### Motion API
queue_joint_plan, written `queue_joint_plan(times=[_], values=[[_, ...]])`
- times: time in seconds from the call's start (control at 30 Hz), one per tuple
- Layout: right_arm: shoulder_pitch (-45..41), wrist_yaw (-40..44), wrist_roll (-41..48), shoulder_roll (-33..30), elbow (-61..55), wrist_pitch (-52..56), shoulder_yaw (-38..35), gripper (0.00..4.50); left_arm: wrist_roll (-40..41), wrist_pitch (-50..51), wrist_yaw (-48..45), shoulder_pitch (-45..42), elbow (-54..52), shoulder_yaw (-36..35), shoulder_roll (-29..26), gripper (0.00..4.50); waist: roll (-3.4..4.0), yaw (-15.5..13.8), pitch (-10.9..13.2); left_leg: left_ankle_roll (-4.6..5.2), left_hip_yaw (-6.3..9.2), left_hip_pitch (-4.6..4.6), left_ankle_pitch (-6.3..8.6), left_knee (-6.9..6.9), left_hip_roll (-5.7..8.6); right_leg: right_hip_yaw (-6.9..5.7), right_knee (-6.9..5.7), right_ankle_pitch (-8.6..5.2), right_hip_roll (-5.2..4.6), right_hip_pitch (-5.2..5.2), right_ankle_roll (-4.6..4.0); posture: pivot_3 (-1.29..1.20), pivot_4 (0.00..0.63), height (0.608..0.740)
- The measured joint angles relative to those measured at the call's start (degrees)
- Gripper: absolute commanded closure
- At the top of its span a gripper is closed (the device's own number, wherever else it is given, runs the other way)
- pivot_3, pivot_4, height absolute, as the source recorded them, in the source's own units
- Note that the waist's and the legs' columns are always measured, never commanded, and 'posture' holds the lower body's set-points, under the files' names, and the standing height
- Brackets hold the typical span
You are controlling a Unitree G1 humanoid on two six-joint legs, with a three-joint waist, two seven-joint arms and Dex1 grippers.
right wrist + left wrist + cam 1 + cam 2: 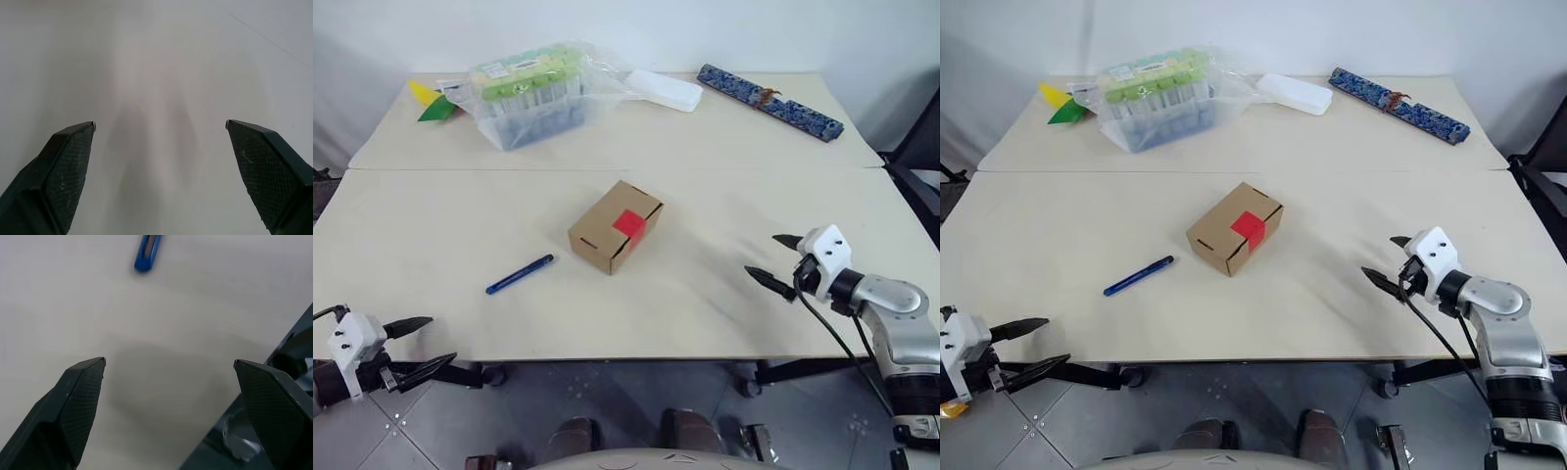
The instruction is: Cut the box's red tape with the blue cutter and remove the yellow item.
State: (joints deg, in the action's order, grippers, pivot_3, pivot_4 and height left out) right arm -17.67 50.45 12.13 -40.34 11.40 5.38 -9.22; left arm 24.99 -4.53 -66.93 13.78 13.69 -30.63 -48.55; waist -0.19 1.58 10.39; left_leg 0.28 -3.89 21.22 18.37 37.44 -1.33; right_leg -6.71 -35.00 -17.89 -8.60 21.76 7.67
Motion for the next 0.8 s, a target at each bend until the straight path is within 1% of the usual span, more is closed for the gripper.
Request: queue_joint_plan(times=[0.1,0.3,0.43,0.5,0.67,0.73,0.8], values=[[0.0,0.0,0.0,0.0,0.0,0.1,0.1,0.0,0.2,1.7,0.7,0.1,-0.5,-0.4,0.0,0.03,0.0,0.0,0.0,0.01,-0.01,0.0,0.01,0.0,0.01,0.0,0.0,0.0,0.0,0.0,0.0,0.0,0.15,0.74],[0.0,-0.1,0.0,0.0,-0.1,1.3,0.1,0.0,0.4,7.5,3.6,0.4,-5.0,-0.4,-0.1,0.03,0.0,0.0,0.0,0.02,-0.01,0.01,0.02,0.05,0.0,0.01,-0.01,0.0,0.01,0.0,0.0,0.0,0.15,0.74],[0.0,-1.0,0.1,0.0,-1.7,4.7,0.1,0.0,0.6,12.0,4.8,-0.1,-7.4,-0.7,-1.6,0.03,0.0,0.0,0.0,0.02,-0.01,0.01,0.02,0.07,0.0,0.02,-0.03,0.0,0.02,0.0,0.0,0.0,0.15,0.74],[0.0,-1.7,0.6,0.0,-3.6,6.6,0.1,0.0,1.3,13.5,5.3,-1.9,-8.4,-1.4,-1.9,0.03,0.0,-0.1,0.0,0.01,0.0,0.02,0.02,0.09,-0.01,0.02,-0.03,0.0,0.01,0.0,0.0,0.0,0.15,0.74],[-1.7,-4.9,2.0,0.0,-13.1,15.8,0.0,0.0,3.1,13.6,6.3,-13.2,-8.4,-1.6,-2.0,0.03,0.0,-0.2,0.0,0.0,0.01,0.07,0.05,0.24,-0.01,0.04,-0.09,0.0,0.02,-0.01,0.0,0.0,0.15,0.74],[-2.2,-5.3,3.3,0.2,-15.3,17.9,0.0,0.4,2.6,12.3,6.3,-17.0,-7.2,0.1,-2.0,0.42,0.0,-0.2,0.0,-0.01,0.01,0.06,0.07,0.24,0.0,0.02,-0.12,0.0,0.03,-0.01,0.0,0.0,0.15,0.74],[-2.7,-6.1,5.0,1.1,-17.1,21.0,0.0,0.93,1.1,10.6,7.2,-21.2,-4.1,2.3,-1.9,0.92,0.0,-0.2,0.0,-0.01,0.0,0.07,0.07,0.25,0.01,0.0,-0.13,0.0,0.05,0.01,0.0,0.0,0.15,0.74]])
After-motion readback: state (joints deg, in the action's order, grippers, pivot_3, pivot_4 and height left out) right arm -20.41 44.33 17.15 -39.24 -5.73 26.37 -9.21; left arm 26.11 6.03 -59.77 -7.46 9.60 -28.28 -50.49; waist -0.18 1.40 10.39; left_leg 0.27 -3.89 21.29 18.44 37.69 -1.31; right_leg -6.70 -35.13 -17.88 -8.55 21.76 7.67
